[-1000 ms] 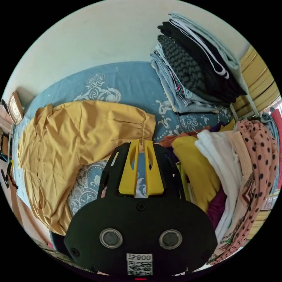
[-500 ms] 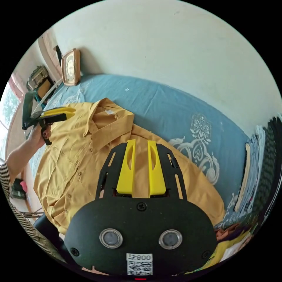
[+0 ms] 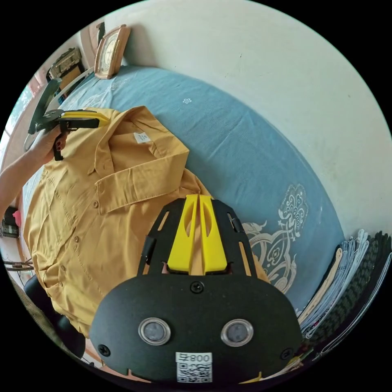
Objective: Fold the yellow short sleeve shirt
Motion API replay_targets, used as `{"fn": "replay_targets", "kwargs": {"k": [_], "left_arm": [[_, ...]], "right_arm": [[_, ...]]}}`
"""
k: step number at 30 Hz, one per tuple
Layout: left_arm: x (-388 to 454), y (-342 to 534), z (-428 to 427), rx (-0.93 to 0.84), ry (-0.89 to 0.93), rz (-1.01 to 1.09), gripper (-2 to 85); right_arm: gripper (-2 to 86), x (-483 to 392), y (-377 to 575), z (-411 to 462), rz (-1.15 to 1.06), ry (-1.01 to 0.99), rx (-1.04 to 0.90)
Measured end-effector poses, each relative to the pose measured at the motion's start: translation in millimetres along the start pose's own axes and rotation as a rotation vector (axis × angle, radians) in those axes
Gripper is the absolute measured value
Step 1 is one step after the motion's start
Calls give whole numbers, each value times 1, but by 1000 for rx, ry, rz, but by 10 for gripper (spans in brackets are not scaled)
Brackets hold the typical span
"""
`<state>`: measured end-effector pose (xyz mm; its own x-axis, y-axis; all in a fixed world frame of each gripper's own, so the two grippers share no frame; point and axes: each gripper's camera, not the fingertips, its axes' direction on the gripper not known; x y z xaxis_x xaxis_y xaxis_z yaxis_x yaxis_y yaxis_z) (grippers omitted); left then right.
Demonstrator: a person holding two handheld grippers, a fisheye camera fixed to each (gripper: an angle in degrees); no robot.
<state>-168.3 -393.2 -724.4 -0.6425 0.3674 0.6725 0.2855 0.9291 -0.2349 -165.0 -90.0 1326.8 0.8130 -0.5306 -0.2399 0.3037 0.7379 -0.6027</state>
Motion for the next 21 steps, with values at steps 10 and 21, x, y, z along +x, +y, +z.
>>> {"fn": "replay_targets", "kwargs": {"k": [10, 21], "left_arm": [[11, -41, -1, 105, 156, -57, 69], [72, -58, 13, 24, 228, 31, 128]], "right_arm": [[22, 52, -39, 20, 233, -151, -30], [100, 26, 22, -11, 332, -417, 261]]}}
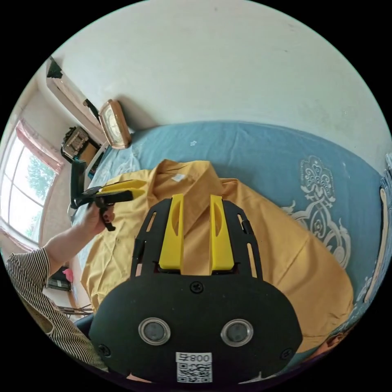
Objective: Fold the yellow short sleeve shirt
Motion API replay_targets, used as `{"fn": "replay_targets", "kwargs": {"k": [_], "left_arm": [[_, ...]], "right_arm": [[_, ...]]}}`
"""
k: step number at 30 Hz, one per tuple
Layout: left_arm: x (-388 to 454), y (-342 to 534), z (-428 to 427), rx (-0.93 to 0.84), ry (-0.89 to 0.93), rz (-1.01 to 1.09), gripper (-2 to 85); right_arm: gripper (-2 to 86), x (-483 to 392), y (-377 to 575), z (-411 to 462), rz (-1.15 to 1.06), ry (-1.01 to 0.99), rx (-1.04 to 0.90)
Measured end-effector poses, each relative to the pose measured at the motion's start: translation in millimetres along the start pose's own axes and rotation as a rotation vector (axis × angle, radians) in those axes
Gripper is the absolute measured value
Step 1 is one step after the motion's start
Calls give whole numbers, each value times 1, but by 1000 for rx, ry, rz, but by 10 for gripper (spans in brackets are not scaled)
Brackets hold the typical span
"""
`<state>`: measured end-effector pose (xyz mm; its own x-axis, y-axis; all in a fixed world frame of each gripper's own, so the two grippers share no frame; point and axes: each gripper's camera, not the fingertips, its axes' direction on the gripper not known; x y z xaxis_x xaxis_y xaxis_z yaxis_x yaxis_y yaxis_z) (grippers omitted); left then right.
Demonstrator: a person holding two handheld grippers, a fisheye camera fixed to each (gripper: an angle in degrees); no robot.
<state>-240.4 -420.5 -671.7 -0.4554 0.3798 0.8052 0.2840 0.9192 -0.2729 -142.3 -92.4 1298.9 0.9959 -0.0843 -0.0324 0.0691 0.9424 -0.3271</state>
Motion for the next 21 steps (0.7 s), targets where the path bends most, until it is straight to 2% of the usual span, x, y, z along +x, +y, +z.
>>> {"fn": "replay_targets", "kwargs": {"k": [4, 6, 10, 18, 21], "left_arm": [[5, -10, 9, -27, -104, -12, 59], [1, -12, 9, -11, -51, -49, 25], [-3, -12, 4, 19, -19, -73, 12], [-19, -23, -19, 130, 31, -127, 6], [-25, -22, -19, 106, 52, -127, 6]], "right_arm": [[94, -4, -3, 27, 47, -6, -72], [72, 3, -4, 37, 75, -12, -109], [18, 15, 0, 41, 96, -69, -126], [3, 29, 2, 8, 108, -139, -16], [2, 29, -2, -7, 102, -166, 22]]}}
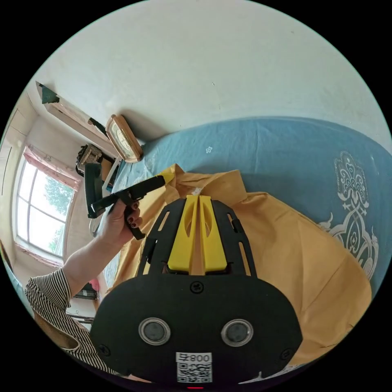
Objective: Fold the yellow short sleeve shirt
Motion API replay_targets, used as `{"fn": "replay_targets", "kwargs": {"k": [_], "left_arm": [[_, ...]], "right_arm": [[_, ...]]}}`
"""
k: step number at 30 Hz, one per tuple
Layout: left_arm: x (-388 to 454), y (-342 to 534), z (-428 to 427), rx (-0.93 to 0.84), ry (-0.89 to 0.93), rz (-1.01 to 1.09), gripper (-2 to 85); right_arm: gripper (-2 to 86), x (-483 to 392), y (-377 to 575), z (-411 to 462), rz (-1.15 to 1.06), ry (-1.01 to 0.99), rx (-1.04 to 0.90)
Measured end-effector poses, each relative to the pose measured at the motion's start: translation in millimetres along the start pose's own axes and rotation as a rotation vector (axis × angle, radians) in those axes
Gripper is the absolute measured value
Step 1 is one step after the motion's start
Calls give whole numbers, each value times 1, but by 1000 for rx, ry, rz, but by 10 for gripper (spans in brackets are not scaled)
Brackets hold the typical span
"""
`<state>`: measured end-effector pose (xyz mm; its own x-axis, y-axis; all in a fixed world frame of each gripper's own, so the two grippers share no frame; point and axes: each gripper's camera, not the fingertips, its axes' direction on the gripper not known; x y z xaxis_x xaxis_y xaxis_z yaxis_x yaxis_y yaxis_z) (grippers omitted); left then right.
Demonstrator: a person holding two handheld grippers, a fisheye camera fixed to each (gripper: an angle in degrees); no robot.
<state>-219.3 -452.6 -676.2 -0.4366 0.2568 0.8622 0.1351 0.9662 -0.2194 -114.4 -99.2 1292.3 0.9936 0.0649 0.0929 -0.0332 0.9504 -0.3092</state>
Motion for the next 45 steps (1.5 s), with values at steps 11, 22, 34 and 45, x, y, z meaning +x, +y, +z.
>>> {"fn": "replay_targets", "kwargs": {"k": [11, 22, 34, 45], "left_arm": [[-37, 35, -28, 59, 102, -145, 11], [-41, 92, -79, 60, 231, -76, 71], [-27, 271, -239, 28, 147, -12, 79], [-2, 546, -419, -206, -63, -365, 80]], "right_arm": [[3, -8, 6, -15, 42, 20, 6], [36, -11, 44, -46, 106, 2, -52], [81, -39, 144, -188, 168, -21, 9], [80, -150, 390, -312, 254, -16, -234]]}}
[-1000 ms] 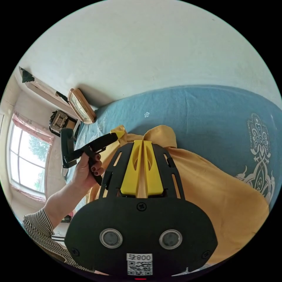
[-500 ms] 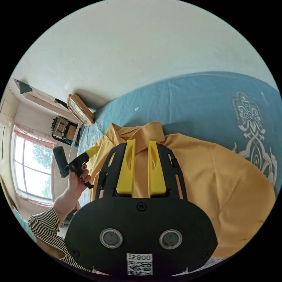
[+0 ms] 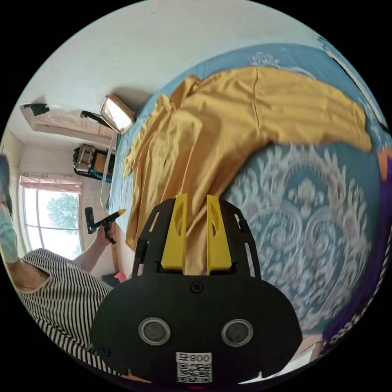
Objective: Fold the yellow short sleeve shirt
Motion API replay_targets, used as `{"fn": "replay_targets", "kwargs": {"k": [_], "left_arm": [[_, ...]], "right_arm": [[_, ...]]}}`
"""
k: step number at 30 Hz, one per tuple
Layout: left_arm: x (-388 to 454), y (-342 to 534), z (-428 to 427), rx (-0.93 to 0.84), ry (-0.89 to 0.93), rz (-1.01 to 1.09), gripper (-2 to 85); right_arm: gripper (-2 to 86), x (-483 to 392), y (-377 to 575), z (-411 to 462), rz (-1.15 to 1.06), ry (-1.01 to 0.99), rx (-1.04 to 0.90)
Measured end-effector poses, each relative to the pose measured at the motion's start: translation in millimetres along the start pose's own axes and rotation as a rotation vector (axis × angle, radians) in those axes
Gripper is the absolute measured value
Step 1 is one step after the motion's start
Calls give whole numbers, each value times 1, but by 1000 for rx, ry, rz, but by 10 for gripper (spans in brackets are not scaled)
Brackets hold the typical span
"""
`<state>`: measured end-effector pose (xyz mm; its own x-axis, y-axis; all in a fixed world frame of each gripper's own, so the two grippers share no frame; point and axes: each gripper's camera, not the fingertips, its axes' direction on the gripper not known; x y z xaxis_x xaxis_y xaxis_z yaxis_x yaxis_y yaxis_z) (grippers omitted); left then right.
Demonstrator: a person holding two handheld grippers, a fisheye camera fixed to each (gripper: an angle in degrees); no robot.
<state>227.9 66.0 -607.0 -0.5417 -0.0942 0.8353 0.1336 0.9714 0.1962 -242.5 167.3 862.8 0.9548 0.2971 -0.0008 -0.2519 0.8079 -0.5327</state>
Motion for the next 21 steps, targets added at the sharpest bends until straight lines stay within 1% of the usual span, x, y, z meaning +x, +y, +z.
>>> {"fn": "replay_targets", "kwargs": {"k": [2, 4, 5, 6, 8, 10, 12, 16, 19, 21], "left_arm": [[0, 33, -12, -1, 8, -28, 80], [5, 58, -19, -29, -35, -19, 80], [9, 73, -22, -45, -63, -15, 80], [11, 85, -25, -67, -51, -7, 81], [15, 103, -29, -96, -46, 7, 82], [17, 120, -34, -97, -88, 3, 82], [16, 138, -39, -116, -63, -16, 81], [21, 161, -58, -99, -88, -5, 80], [37, 178, -81, -55, -130, 52, 84], [54, 187, -89, -50, -179, 129, 92]], "right_arm": [[80, -25, 42, -3, -16, 53, -38], [80, -63, 84, -3, -92, 173, -84], [80, -73, 92, -3, -115, 210, -93], [81, -91, 107, -2, -168, 267, -111], [81, -117, 125, 0, -244, 306, -142], [80, -147, 146, 4, -347, 410, -144], [80, -161, 156, 7, -383, 459, -158], [75, -189, 175, 11, -420, 531, -166], [64, -199, 189, 14, -420, 597, -207], [60, -206, 198, 7, -421, 603, -198]]}}
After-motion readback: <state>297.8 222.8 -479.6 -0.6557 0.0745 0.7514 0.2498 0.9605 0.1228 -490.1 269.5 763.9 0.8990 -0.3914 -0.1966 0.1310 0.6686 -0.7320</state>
